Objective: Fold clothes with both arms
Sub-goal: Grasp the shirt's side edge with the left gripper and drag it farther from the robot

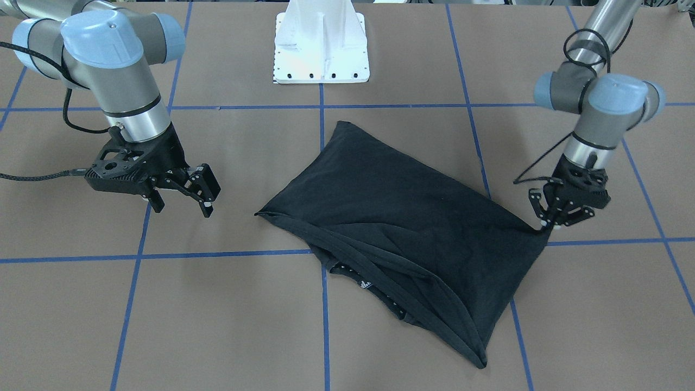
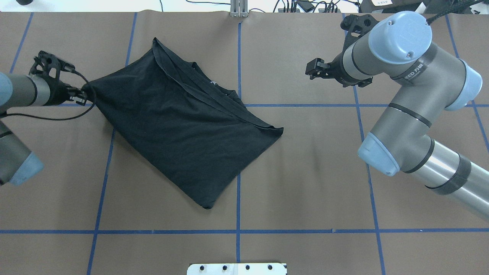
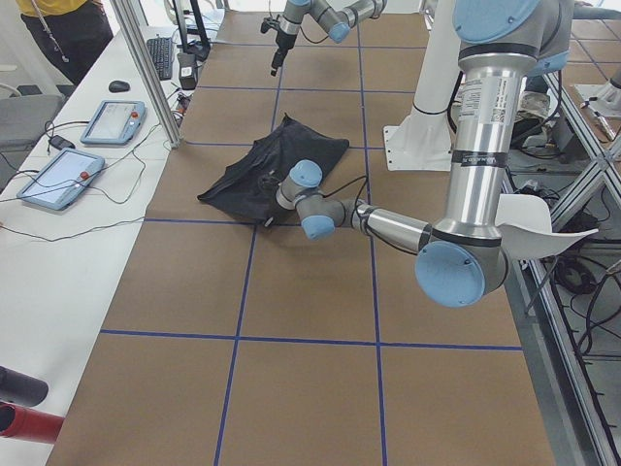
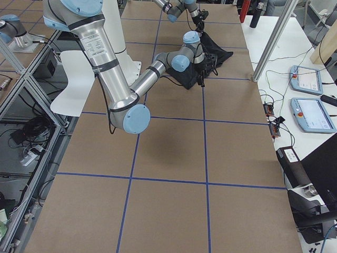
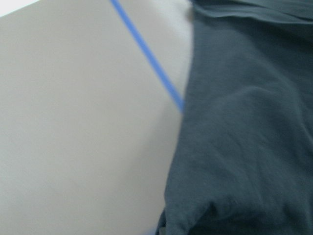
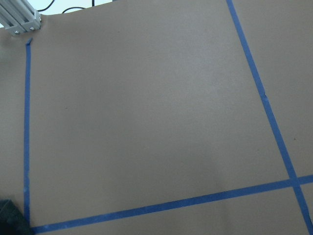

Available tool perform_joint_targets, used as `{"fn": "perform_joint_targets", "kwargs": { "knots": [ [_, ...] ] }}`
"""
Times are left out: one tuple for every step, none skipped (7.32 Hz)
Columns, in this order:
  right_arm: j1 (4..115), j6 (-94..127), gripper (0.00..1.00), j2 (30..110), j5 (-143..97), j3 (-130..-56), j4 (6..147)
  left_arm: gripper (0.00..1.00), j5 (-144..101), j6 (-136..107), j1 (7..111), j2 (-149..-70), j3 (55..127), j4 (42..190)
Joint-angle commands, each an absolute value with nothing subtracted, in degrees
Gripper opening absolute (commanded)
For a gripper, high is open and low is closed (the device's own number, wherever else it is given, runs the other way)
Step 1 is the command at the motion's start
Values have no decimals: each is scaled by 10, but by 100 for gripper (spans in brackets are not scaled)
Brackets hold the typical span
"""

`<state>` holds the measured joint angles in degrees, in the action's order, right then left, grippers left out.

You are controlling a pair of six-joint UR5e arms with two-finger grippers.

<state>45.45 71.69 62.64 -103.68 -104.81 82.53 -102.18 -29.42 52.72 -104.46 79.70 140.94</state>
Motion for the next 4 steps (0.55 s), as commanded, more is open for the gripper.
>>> {"fn": "perform_joint_targets", "kwargs": {
  "knots": [
    [448, 717, 100, 626, -1035, -1056, 825, 0, -1022, -269, 573, -1220, 574, 1433],
    [447, 717, 100, 626, -1035, -1055, 825, 0, -1018, -265, 585, -1282, 498, 1433],
    [445, 717, 100, 625, -1035, -1055, 825, 0, -1006, -264, 587, -1316, 451, 1433],
    [440, 717, 100, 625, -1035, -1054, 825, 10, -1005, -264, 593, -1317, 451, 1445]
  ]
}}
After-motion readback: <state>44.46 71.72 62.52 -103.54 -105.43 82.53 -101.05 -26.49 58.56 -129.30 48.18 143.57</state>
